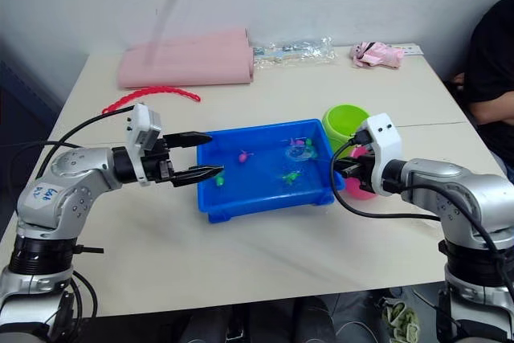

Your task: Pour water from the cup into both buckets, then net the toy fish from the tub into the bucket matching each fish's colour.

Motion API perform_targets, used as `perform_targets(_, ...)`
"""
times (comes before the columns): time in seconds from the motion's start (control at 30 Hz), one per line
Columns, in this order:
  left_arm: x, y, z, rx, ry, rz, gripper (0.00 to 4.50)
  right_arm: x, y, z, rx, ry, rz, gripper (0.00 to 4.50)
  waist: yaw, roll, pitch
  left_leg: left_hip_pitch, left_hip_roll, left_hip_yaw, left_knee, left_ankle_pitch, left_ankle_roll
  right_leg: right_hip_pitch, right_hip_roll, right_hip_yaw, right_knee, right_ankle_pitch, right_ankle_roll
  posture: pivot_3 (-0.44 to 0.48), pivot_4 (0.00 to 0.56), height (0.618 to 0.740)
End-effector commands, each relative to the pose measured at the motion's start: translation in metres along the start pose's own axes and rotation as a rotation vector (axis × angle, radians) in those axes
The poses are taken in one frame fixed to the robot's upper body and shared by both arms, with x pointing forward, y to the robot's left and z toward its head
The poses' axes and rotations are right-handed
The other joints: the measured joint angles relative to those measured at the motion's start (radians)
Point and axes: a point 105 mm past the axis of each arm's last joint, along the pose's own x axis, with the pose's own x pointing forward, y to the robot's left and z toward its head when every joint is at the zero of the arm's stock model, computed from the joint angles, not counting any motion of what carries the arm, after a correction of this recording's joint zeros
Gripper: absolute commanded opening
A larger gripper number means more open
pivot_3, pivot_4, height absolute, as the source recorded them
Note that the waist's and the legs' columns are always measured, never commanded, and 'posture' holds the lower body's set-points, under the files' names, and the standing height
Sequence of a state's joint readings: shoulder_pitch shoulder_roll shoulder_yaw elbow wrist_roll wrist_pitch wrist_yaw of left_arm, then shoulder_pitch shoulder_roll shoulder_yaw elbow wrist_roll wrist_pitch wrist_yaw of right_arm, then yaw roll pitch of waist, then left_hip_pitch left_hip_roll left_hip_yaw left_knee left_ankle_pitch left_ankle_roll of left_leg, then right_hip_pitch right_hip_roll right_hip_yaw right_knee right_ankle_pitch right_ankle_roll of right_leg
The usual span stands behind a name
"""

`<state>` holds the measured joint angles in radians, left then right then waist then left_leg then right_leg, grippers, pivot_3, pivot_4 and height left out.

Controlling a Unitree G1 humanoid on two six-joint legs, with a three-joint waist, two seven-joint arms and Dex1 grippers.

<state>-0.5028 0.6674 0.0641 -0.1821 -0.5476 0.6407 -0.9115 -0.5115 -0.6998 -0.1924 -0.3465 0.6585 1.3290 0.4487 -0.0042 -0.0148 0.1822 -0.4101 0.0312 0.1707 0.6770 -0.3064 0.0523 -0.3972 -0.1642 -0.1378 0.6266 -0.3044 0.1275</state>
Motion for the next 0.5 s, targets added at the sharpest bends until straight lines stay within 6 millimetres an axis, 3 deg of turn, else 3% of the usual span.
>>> perform_targets(0.03, 0.000, -0.001, 0.013, 0.050, -0.032, -0.008, 4.49, -0.001, -0.006, 0.001, -0.025, -0.014, -0.034, 0.00, 0.000, 0.000, 0.000, 0.000, 0.000, 0.000, 0.000, 0.000, 0.000, 0.000, 0.000, 0.000, 0.000, 0.000, 0.000, 0.000, 0.150, 0.738)
perform_targets(0.3, -0.002, -0.002, 0.013, 0.054, -0.033, -0.001, 4.49, 0.006, -0.009, -0.002, -0.031, -0.006, -0.046, 0.00, 0.000, 0.000, 0.000, 0.000, 0.000, 0.000, 0.000, 0.000, 0.000, 0.000, 0.000, 0.000, 0.000, 0.000, 0.000, 0.000, 0.150, 0.738)
perform_targets(0.5, -0.003, -0.002, 0.012, 0.056, -0.032, 0.006, 4.49, 0.013, -0.011, 0.011, -0.042, -0.074, -0.068, 0.00, 0.000, 0.000, 0.000, 0.000, 0.000, 0.000, 0.000, 0.000, 0.000, 0.000, 0.000, 0.000, 0.000, 0.000, 0.000, 0.000, 0.150, 0.738)
